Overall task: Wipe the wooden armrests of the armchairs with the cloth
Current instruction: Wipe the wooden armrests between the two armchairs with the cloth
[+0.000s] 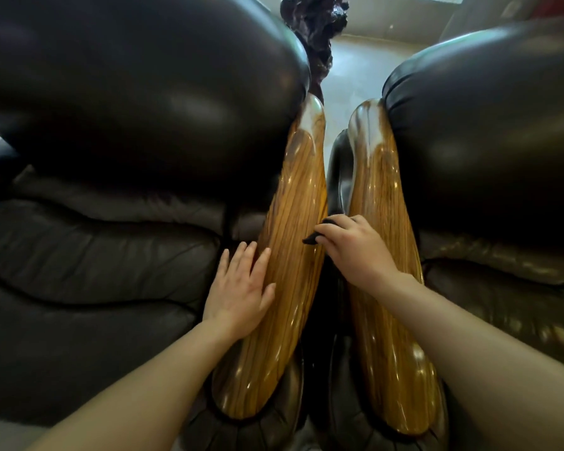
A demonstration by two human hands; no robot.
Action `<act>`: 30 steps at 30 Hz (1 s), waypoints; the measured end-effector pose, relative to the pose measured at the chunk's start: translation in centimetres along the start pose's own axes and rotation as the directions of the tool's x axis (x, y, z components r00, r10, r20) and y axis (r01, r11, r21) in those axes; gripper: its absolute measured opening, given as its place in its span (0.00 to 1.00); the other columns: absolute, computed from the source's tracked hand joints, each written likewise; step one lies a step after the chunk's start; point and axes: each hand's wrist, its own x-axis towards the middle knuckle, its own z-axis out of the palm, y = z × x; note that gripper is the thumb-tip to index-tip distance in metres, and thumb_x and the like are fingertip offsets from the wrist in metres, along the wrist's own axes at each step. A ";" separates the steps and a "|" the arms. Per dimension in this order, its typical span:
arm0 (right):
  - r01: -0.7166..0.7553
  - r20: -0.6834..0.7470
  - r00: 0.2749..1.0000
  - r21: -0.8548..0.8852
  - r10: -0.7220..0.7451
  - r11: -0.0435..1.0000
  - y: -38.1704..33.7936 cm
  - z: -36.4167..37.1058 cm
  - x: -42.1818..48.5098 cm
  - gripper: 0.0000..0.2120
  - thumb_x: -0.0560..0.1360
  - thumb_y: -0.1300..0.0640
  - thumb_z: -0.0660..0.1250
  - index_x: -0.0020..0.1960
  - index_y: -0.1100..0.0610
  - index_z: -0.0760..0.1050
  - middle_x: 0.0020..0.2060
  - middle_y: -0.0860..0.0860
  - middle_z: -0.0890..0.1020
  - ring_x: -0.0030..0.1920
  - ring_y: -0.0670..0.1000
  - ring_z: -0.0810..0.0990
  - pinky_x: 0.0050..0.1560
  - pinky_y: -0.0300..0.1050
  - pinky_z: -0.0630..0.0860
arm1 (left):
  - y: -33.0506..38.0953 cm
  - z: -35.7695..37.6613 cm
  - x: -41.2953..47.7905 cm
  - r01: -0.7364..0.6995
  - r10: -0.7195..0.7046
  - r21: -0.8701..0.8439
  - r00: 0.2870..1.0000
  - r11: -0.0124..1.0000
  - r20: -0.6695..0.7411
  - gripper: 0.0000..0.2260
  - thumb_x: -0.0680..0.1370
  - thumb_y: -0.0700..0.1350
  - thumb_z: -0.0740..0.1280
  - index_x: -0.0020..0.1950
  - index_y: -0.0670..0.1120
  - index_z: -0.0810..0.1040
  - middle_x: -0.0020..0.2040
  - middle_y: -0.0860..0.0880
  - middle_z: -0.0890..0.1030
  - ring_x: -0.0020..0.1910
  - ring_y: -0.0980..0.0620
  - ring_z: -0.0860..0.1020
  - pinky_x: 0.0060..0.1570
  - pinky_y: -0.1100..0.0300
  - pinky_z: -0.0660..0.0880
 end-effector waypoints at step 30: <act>0.471 0.094 0.855 0.269 -0.510 0.840 -17.2 -3.5 -6.4 0.17 0.81 0.45 0.57 0.66 0.47 0.76 0.61 0.45 0.79 0.55 0.53 0.75 0.50 0.44 0.74 | 4.0 -7.0 -23.7 0.679 -0.690 -0.124 0.707 0.724 -0.155 0.29 0.78 0.60 0.53 0.76 0.49 0.62 0.75 0.43 0.66 0.76 0.43 0.60 0.74 0.44 0.56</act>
